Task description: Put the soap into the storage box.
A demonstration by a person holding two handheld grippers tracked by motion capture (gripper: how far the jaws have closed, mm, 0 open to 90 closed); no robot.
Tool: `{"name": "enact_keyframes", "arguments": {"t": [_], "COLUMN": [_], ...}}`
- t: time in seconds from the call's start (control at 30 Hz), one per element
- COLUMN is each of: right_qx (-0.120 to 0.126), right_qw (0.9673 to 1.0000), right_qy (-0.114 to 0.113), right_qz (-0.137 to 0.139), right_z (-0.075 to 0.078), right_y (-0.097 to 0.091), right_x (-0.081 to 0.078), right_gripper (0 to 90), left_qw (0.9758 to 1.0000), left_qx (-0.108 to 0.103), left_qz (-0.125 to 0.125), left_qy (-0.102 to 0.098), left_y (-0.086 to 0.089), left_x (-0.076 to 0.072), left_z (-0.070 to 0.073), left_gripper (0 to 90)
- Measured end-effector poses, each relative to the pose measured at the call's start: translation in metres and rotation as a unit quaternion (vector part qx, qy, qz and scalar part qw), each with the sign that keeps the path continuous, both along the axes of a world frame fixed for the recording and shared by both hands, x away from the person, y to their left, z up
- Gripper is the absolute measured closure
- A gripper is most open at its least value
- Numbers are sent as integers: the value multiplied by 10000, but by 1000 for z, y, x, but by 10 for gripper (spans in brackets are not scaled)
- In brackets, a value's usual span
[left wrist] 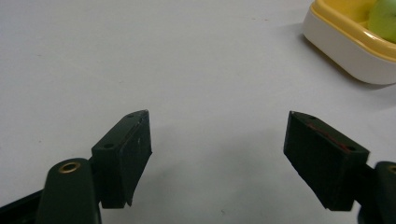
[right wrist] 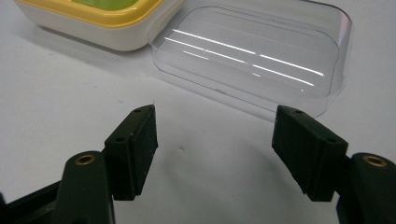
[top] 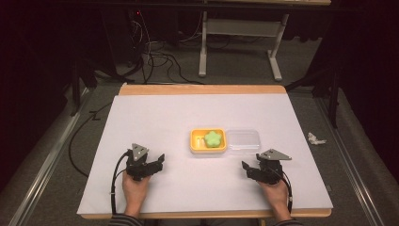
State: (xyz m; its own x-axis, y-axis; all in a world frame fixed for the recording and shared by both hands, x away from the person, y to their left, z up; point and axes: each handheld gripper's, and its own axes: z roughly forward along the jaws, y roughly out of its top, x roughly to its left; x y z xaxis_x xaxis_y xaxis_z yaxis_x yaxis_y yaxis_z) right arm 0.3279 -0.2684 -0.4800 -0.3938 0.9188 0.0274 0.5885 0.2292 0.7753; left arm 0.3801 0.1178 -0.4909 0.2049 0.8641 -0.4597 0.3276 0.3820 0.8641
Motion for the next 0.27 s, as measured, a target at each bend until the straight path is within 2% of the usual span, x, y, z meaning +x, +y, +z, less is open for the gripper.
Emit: {"name": "enact_keyframes", "arguments": {"t": [0.27], "right_qx": [-34], "right_qw": [10000], "right_qy": [16], "right_qz": [-14], "right_z": [0], "right_y": [1], "right_x": [0], "right_gripper": [314], "left_qw": [10000], "left_qx": [45], "left_qz": [-7], "left_qy": [-9], "left_y": [0], "left_x": [-1], "left_z": [0], "left_gripper": [237]}}
